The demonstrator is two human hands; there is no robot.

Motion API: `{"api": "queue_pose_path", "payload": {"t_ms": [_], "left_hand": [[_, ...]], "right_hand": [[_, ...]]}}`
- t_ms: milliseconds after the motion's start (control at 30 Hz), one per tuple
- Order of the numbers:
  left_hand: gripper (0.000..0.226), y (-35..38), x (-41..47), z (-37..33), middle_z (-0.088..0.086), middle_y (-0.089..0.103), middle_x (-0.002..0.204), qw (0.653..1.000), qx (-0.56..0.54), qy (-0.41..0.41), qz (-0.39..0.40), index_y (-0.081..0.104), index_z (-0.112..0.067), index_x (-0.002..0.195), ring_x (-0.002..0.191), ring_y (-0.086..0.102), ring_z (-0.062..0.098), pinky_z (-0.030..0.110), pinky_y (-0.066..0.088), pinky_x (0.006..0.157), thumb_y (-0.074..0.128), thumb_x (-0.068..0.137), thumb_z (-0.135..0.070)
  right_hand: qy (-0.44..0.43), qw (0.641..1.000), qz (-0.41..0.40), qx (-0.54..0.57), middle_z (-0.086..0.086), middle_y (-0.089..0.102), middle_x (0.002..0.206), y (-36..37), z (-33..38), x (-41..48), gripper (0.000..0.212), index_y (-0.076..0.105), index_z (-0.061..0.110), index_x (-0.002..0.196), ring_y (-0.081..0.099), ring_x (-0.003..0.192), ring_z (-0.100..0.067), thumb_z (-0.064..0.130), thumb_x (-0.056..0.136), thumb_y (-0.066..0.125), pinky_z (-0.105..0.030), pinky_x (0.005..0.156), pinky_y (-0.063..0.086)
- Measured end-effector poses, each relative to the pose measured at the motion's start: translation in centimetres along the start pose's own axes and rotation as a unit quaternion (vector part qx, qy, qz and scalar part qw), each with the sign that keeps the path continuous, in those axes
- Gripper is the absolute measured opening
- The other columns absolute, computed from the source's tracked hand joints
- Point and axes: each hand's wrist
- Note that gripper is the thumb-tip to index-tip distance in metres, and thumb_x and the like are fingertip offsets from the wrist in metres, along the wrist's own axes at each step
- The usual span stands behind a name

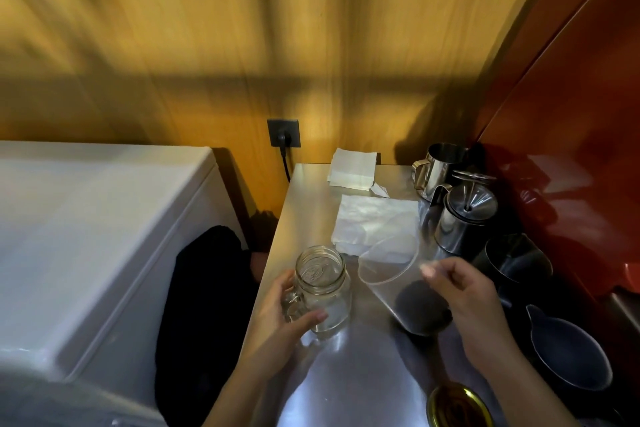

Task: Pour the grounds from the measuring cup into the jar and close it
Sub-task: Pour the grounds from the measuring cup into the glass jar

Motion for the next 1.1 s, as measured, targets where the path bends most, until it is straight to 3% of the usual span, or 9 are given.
{"api": "queue_pose_path", "payload": {"t_ms": [133, 333, 500, 633, 700, 767, 933, 1000, 1100], "left_hand": [[0.072, -0.2, 0.2, -0.3, -0.012, 0.061, 0.113, 1.0, 0.006, 0.005, 0.024, 0.052, -0.031, 0.113, 0.097, 0.057, -0.015, 0.002, 0.045, 0.073, 0.091, 0.055, -0.013], [0.09, -0.2, 1.3, -1.2, -0.021, 0.056, 0.116, 0.997, 0.031, 0.023, 0.065, 0.044, -0.031, 0.125, 0.104, 0.052, -0.016, 0.0, 0.041, 0.078, 0.091, 0.054, -0.003], [0.077, 0.2, 2.3, -2.0, -0.019, 0.063, 0.109, 0.996, 0.056, 0.026, 0.071, 0.051, -0.036, 0.113, 0.103, 0.056, -0.009, 0.002, 0.042, 0.081, 0.092, 0.052, -0.012], [0.077, 0.5, 2.1, -2.0, -0.019, 0.065, 0.108, 0.994, 0.051, 0.015, 0.098, 0.052, -0.039, 0.111, 0.103, 0.058, -0.006, 0.004, 0.043, 0.079, 0.092, 0.052, -0.011], [0.077, 0.9, 1.7, -1.9, -0.024, 0.066, 0.105, 0.993, 0.045, 0.008, 0.11, 0.052, -0.042, 0.111, 0.102, 0.058, -0.009, 0.003, 0.043, 0.078, 0.091, 0.051, -0.013], [0.078, 1.4, 1.3, -1.8, -0.016, 0.066, 0.11, 0.993, 0.029, 0.001, 0.112, 0.051, -0.041, 0.113, 0.106, 0.06, -0.002, 0.007, 0.045, 0.081, 0.09, 0.05, -0.014], [0.081, 2.0, 0.6, -1.8, -0.005, 0.063, 0.118, 0.993, 0.012, 0.002, 0.116, 0.048, -0.043, 0.115, 0.11, 0.061, 0.008, 0.019, 0.05, 0.086, 0.089, 0.048, -0.022], [0.08, 2.1, 0.6, -1.8, -0.006, 0.063, 0.117, 0.993, 0.015, 0.004, 0.119, 0.048, -0.044, 0.114, 0.108, 0.061, 0.006, 0.015, 0.049, 0.082, 0.089, 0.048, -0.023], [0.081, 2.1, 0.5, -1.9, -0.007, 0.063, 0.117, 0.993, 0.014, 0.004, 0.119, 0.048, -0.043, 0.114, 0.107, 0.061, 0.004, 0.014, 0.049, 0.082, 0.09, 0.048, -0.024]], "right_hand": [[-0.039, 0.996, 0.074, 0.002, 0.013, 0.059, 0.064, -0.4, 1.8, 1.1, 0.008, 0.06, 0.023, 0.075, 0.051, 0.064, 0.001, 0.025, 0.082, 0.058, -0.007, 0.058, 0.04], [-0.092, 0.992, 0.078, -0.027, 0.012, 0.06, 0.07, -0.5, 4.5, 3.1, 0.033, 0.06, 0.022, 0.079, 0.052, 0.066, 0.0, 0.055, 0.075, 0.06, -0.009, 0.057, 0.042], [-0.112, 0.988, 0.087, -0.055, 0.007, 0.051, 0.056, -0.1, 7.1, 4.2, 0.034, 0.058, 0.016, 0.064, 0.047, 0.058, -0.005, 0.048, 0.068, 0.069, -0.012, 0.053, 0.037], [-0.138, 0.981, 0.091, -0.107, -0.007, 0.05, 0.061, 0.5, 9.0, 4.8, 0.033, 0.055, 0.01, 0.064, 0.046, 0.061, -0.012, 0.041, 0.067, 0.067, -0.027, 0.058, 0.035], [-0.158, 0.971, 0.097, -0.148, -0.007, 0.048, 0.061, 0.8, 10.0, 5.0, 0.038, 0.056, 0.008, 0.067, 0.045, 0.059, -0.009, 0.046, 0.066, 0.065, -0.021, 0.056, 0.036], [-0.173, 0.962, 0.108, -0.182, -0.008, 0.049, 0.06, 1.1, 10.9, 5.3, 0.04, 0.056, 0.011, 0.067, 0.045, 0.058, -0.007, 0.05, 0.067, 0.064, -0.02, 0.055, 0.037], [-0.197, 0.942, 0.152, -0.227, -0.005, 0.043, 0.058, 2.1, 12.2, 5.8, 0.042, 0.049, 0.01, 0.061, 0.045, 0.058, -0.024, 0.048, 0.07, 0.064, -0.043, 0.058, 0.04], [-0.207, 0.932, 0.165, -0.246, -0.009, 0.045, 0.059, 2.6, 12.4, 5.9, 0.046, 0.05, 0.005, 0.063, 0.044, 0.058, -0.024, 0.048, 0.068, 0.063, -0.04, 0.057, 0.038], [-0.221, 0.914, 0.179, -0.29, -0.004, 0.048, 0.06, 3.3, 12.7, 5.9, 0.044, 0.054, 0.01, 0.067, 0.041, 0.055, -0.01, 0.052, 0.065, 0.062, -0.029, 0.053, 0.032]]}}
Point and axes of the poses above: each hand's wrist, its own x-axis towards the middle knuckle, its own y-axis out of the palm, z = x × y
